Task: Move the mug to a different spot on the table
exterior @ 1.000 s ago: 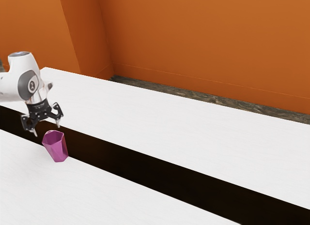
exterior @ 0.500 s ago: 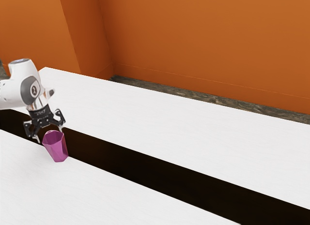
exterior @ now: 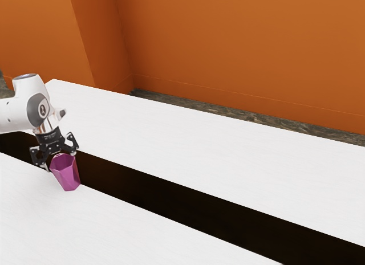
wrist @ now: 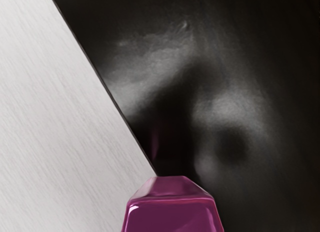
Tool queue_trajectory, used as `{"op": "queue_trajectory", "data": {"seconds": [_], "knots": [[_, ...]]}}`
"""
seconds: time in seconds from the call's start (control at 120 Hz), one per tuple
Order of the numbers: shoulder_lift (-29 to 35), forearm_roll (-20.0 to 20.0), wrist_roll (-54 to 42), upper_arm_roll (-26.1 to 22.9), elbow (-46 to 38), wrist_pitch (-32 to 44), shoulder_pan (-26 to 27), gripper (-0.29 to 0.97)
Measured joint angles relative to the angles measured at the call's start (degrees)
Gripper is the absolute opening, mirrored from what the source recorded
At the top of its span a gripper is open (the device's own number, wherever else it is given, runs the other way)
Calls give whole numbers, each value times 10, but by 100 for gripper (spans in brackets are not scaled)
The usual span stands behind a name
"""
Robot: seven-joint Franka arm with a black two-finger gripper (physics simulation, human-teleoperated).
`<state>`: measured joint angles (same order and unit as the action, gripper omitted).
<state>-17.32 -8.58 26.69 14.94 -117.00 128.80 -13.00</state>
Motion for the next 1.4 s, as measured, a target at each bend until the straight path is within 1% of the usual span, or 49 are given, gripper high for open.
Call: {"op": "queue_trajectory", "data": {"seconds": [0.075,0.167,0.333,0.492,0.55,0.608,0.683,0.708,0.758,0.825,0.908,1.05,1.225,1.4], "knots": [[0,0,-1,0,0,0,0,55],[1,0,-3,0,0,0,0,39],[2,6,2,0,0,-1,1,24],[13,8,14,-1,-1,-3,2,15],[23,-2,19,0,-1,-8,3,15],[32,-21,24,0,-1,-21,2,13],[40,-49,28,1,-1,-45,1,14],[41,-62,29,1,-1,-54,1,12],[43,-83,30,2,-1,-71,0,12],[44,-113,30,3,-1,-94,0,10],[47,-138,30,3,-1,-116,0,10],[49,-167,28,0,-4,-138,4,9],[52,-194,30,-35,-13,-150,17,9],[49,-214,39,-56,-13,-155,38,10]]}}
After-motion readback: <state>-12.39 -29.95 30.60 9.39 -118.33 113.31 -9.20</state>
